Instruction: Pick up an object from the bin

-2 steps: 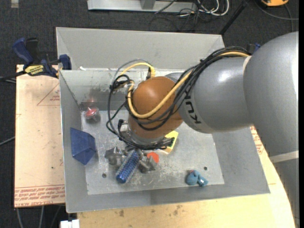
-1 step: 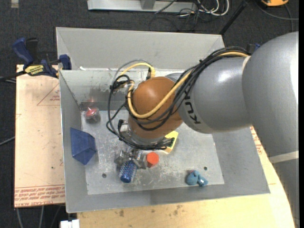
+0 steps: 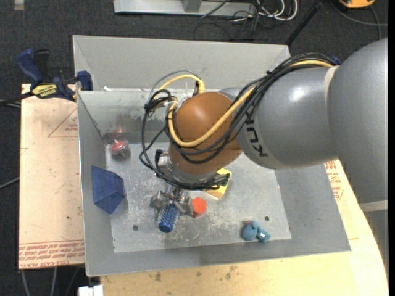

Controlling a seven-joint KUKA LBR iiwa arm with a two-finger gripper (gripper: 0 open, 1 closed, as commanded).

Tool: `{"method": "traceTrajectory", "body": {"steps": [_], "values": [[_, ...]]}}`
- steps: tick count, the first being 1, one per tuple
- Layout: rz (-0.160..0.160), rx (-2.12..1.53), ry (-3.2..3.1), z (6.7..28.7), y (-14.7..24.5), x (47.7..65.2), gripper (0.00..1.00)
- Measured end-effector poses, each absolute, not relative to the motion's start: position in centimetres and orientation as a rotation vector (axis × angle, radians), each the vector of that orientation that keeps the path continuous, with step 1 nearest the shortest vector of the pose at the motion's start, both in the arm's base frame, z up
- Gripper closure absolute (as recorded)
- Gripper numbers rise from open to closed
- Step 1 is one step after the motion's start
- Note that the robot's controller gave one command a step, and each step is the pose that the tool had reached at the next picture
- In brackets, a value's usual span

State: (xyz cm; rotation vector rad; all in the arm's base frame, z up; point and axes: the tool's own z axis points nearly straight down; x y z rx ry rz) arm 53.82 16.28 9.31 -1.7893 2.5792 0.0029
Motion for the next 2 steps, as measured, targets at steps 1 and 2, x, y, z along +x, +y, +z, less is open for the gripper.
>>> {"method": "traceTrajectory", "body": {"steps": [1,2], "values": [[0.005,-1.785,2.584,9.5,16.4,53.8,1.00],[0.001,-1.779,2.583,14.6,16.5,53.9,1.00]]}}
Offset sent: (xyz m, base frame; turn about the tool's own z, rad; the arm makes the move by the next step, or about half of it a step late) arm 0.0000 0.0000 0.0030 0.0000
